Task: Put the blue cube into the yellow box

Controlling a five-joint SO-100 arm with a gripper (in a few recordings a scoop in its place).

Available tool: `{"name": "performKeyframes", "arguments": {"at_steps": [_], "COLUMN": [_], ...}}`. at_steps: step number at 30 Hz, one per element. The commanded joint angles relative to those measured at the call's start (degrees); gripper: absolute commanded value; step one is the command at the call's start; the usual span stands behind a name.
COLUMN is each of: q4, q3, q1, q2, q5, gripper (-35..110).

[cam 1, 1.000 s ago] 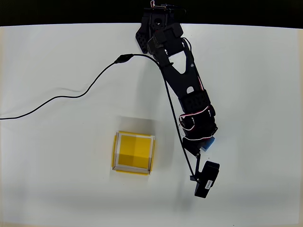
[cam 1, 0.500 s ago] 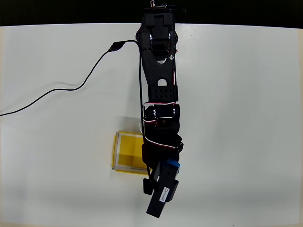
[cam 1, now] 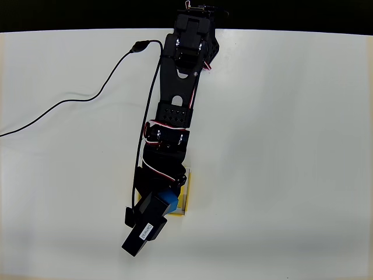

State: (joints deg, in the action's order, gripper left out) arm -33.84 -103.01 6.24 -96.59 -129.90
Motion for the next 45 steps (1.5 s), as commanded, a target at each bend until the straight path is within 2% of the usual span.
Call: {"name": "performKeyframes", "arguments": {"at_steps": [1,17,23,28,33,40,45], "q4": [1.49,5.89,11.69,12.13,14.33,14.41,2.72], "q3": [-0.26,-3.78,-8.53,-9.14,-8.17,-2.29,-3.78], "q1": [1.85,2.29,2.64,1.93,0.35,-3.25,-5.89], "q2": [-3.16,5.36,6.06,4.22,0.00,-9.05,-19.42], "q5": [0.26,4.92,5.63,6.33,6.42,6.50,9.23], "gripper": [15,16,31,37,35,24,17]}}
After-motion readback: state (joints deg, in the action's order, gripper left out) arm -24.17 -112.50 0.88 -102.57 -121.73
